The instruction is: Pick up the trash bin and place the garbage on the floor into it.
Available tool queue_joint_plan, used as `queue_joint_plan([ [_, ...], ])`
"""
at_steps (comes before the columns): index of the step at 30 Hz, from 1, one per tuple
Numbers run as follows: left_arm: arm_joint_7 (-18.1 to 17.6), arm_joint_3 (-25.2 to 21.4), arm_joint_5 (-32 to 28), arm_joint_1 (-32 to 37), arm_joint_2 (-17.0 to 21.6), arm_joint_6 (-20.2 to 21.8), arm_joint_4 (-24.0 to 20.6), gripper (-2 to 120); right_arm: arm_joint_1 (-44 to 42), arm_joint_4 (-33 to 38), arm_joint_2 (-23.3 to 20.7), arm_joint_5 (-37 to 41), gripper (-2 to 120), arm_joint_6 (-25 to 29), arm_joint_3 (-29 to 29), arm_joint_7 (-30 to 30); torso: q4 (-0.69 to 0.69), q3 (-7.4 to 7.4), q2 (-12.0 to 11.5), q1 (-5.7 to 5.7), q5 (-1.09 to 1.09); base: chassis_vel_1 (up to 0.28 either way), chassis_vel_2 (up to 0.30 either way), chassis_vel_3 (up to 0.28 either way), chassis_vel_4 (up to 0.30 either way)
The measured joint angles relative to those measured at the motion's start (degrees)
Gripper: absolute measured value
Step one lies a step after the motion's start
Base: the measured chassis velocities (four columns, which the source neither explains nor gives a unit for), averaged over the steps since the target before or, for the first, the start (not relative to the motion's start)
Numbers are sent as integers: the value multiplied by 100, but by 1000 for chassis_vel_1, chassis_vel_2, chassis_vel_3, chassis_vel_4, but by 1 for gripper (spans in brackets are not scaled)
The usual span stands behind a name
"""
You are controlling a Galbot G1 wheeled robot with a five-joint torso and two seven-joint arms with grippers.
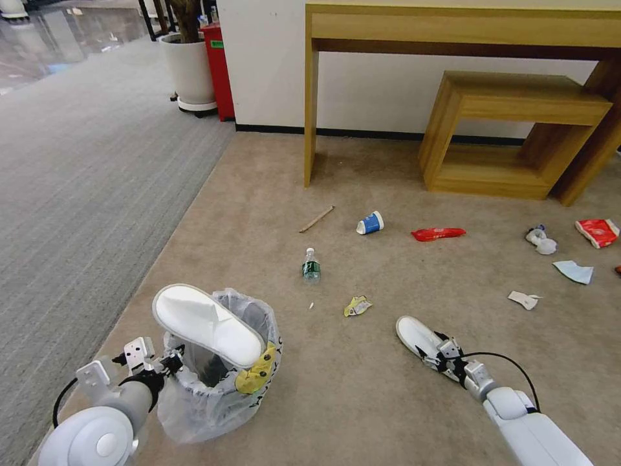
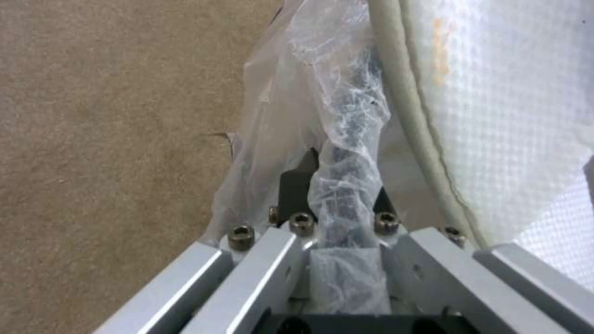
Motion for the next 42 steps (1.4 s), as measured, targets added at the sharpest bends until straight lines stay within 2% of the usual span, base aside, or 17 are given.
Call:
queue_joint_plan([
  [1,0,0,0,0,0,0,0,1,0,0,0,0,71,0,0,0,0,0,0,0,0,0,0,0,0],
  [3,17,-13,15,5,16,0,21,1,24,-61,41,-2,58,20,3,0,0,0,0,0,0,0,0,0,0],
  [4,17,-13,15,5,16,0,21,1,24,-61,41,-2,58,20,3,0,0,0,0,0,0,0,0,0,0],
  [7,20,-20,20,4,28,-8,53,1,33,-60,34,2,43,29,4,-1,0,0,0,0,0,0,0,0,0],
  [8,20,-20,20,4,28,-8,53,1,33,-60,34,2,43,29,4,-1,0,0,0,0,0,0,0,0,0],
  [10,22,-20,20,-4,30,-11,62,1,40,-39,6,12,33,30,5,-1,0,0,0,0,-1,0,0,0,0],
  [11,22,-20,20,-4,30,-11,62,1,40,-39,6,12,33,30,5,-1,0,0,0,0,-1,0,0,0,0],
  [18,24,-22,13,-30,50,-24,71,1,41,-16,-27,78,3,28,40,-10,0,0,0,0,0,0,0,0,0],
  [26,24,-25,10,-25,57,-27,72,1,-2,-27,-25,253,0,186,67,-196,-1,0,0,0,0,0,0,0,0],
  [31,24,-26,14,-17,51,-27,72,1,-123,497,-107,998,0,388,-178,-579,-2,0,0,0,-1,0,0,0,0],
  [34,23,-8,25,-7,35,-27,54,1,-181,1317,-199,1978,0,438,-518,-922,0,0,0,0,0,0,0,0,0],
  [35,23,-8,25,-7,35,-27,54,1,-181,1317,-199,1978,0,438,-518,-922,0,0,0,0,0,0,0,0,0],
  [37,23,5,35,-1,31,-27,39,1,-174,2034,-296,2662,0,449,-860,-1054,-1,0,0,0,-1,0,0,0,0],
  [39,23,17,40,10,33,-22,13,1,-94,2610,-347,3079,0,482,-1131,-1139,-2,1,0,0,-1,0,0,0,0],
  [40,23,17,40,10,33,-22,13,1,-94,2610,-347,3079,0,482,-1131,-1139,-2,1,0,0,-1,0,0,0,0],
  [42,23,32,38,20,36,-13,-22,1,46,3253,-378,3478,0,529,-1404,-1195,1,0,0,0,-1,0,0,0,0],
])
